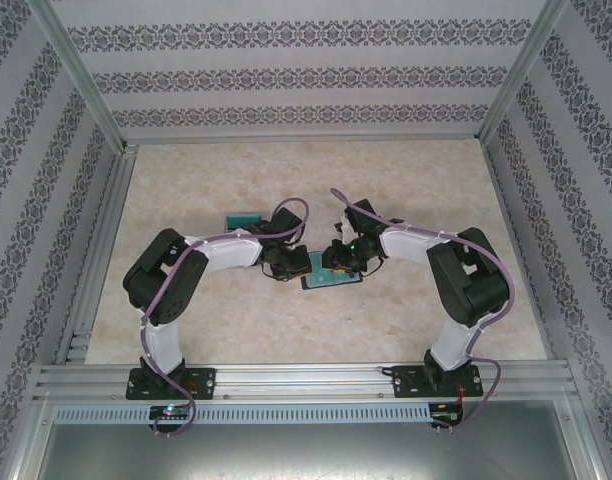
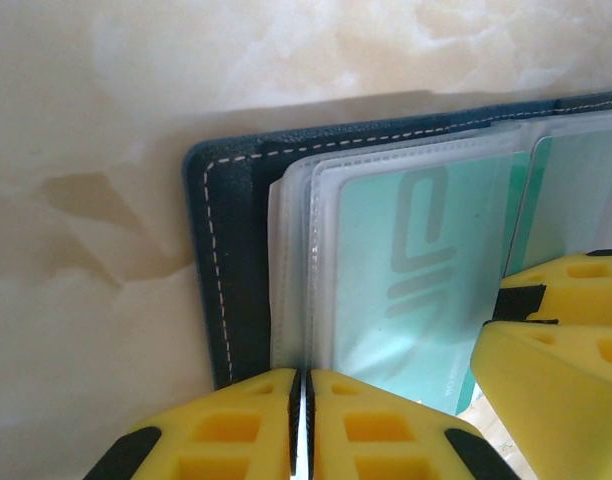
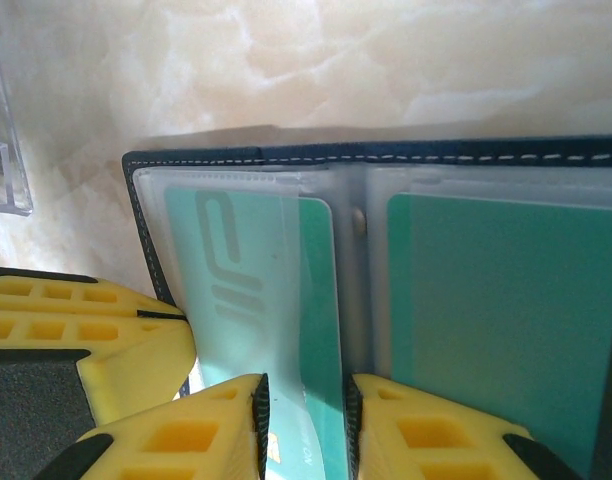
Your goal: Take the credit cards out of the card holder
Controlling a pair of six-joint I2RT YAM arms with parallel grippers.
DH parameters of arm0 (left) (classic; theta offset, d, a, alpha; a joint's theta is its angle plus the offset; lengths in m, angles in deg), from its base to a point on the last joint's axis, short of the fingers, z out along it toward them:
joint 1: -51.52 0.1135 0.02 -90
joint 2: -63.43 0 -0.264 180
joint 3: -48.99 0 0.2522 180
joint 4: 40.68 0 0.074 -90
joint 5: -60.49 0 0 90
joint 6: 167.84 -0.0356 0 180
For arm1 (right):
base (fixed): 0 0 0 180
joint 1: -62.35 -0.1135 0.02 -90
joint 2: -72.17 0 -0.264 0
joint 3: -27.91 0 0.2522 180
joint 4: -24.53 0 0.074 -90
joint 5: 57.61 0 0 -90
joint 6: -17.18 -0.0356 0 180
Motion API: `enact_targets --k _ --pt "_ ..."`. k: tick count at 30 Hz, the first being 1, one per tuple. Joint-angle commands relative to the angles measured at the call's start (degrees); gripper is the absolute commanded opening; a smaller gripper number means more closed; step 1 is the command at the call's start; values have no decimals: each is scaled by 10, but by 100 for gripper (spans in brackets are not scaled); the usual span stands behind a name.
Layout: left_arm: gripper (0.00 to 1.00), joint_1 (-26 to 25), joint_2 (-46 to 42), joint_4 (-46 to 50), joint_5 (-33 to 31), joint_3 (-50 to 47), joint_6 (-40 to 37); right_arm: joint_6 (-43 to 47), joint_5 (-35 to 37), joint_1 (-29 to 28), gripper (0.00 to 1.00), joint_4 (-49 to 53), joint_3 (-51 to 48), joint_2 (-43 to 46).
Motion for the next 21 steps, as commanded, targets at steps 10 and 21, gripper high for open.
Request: enact_targets --k 10,21 --pt "10 -8 25 45 -2 9 0 -10 -58 29 15 -39 -26 -9" --pt "8 -8 27 61 -9 9 -2 -5 -48 51 0 -34 -41 8"
